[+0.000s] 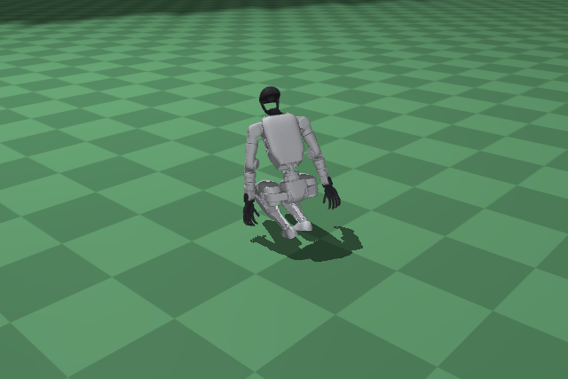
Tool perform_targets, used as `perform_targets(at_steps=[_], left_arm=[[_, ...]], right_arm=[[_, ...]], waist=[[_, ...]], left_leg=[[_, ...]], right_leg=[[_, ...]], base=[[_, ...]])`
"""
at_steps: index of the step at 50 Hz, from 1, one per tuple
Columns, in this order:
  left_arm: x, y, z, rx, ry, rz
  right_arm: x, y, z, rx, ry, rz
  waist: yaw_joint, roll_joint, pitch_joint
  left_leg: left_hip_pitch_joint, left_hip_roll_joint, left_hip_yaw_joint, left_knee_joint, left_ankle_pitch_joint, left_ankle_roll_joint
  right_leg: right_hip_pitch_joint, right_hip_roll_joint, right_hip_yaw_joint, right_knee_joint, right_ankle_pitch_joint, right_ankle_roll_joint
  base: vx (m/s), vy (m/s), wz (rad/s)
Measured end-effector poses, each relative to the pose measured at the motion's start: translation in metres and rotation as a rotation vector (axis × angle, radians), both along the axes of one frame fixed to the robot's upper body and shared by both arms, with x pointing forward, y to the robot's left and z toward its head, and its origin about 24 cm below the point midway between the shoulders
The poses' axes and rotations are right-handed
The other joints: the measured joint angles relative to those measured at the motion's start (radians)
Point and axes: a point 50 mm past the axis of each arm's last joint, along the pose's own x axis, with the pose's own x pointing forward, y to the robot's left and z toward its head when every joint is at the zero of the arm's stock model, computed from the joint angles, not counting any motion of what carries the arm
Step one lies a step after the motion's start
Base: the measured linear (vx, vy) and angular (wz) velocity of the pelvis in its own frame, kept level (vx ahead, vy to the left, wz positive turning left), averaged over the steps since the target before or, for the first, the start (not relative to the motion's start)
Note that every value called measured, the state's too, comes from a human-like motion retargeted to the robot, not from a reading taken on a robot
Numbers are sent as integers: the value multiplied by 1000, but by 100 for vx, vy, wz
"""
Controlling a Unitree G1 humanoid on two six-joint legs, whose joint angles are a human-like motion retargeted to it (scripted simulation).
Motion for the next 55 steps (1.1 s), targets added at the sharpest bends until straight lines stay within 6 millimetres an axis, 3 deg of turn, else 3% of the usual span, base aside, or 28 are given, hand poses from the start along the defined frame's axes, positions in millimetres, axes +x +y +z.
perform_targets(at_steps=[10,21,35,37,41,48,55], left_arm=[[-1,-15,-4,-52,2,8],[-5,-33,-8,-130,5,28],[-13,-56,-14,-207,21,3],[-12,-60,-14,-217,26,-23],[-15,-65,-15,-217,41,-57],[-28,-65,-21,-198,83,-106],[-52,-65,-32,-206,148,-121]], right_arm=[[-1,-3,1,3,-9,-15],[-6,-10,1,4,-16,-31],[7,-3,5,53,-79,-5],[9,-5,7,63,-86,-3],[14,1,9,78,-100,22],[19,12,8,102,-105,87],[9,18,1,114,-78,121]], waist=[[2,18,-67],[14,48,-205],[2,91,-385],[38,101,-378],[38,93,-425],[56,63,-490],[96,19,-535]], left_leg=[[0,-41,-20,-55,0,-38],[0,-90,-36,-112,0,-86],[0,-193,-79,-136,0,-141],[2,-184,-90,-113,0,-135],[4,-222,-107,-130,0,-141],[94,-289,-164,-217,0,-146],[289,-331,-235,-342,0,-144]], right_leg=[[0,44,37,-29,0,-11],[12,78,74,-30,0,-18],[136,22,94,-30,0,-17],[171,33,64,-24,1,-38],[206,6,75,-23,9,-35],[242,-36,106,-84,155,-35],[324,-86,134,-163,334,-51]], base=[[7,1,14],[8,1,27],[8,2,53],[6,2,8],[13,3,51],[15,6,31],[16,7,15]])
